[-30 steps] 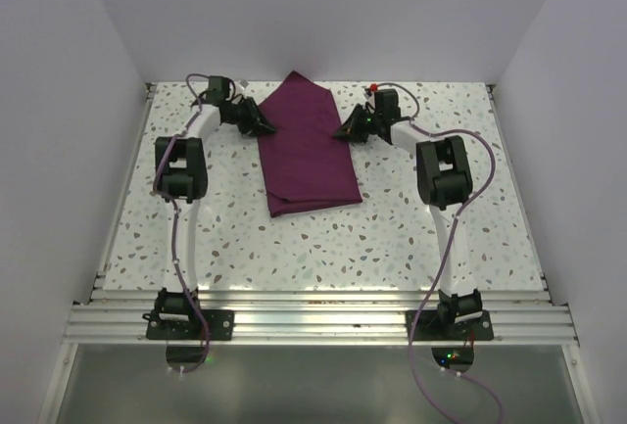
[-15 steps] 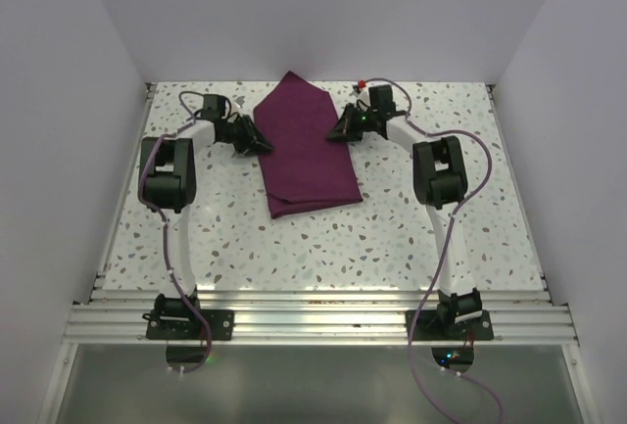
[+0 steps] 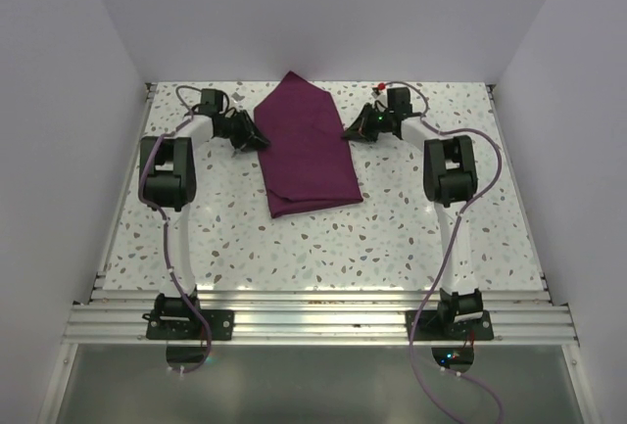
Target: Prepare the surgical pack
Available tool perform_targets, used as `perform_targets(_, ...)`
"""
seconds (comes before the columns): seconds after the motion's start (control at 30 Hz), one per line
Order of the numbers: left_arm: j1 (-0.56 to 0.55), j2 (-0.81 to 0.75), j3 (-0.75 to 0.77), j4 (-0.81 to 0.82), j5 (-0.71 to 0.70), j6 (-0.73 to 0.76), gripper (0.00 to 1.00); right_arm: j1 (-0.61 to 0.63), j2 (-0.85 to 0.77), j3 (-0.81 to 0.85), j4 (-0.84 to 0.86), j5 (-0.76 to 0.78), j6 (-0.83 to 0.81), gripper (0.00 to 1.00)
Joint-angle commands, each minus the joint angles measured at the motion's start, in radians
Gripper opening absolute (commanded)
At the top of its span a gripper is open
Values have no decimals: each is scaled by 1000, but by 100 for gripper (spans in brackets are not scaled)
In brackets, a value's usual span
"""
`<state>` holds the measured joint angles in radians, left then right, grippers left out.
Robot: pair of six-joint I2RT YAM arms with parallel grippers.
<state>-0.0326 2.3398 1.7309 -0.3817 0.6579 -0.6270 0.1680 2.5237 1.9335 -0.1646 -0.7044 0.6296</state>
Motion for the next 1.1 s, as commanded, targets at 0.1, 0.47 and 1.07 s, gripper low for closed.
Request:
perform_targets(0.1,31,12,58,53,-132,58,37,-28,3,18,95,105,16,6)
perform_targets(0.47,31,-14,39,173,-331,-19,45,-4,208,379,123,129,93,56)
perform_targets(1.07,31,173,174,291,-314,-197,47,102,422,630,85,341,160,67)
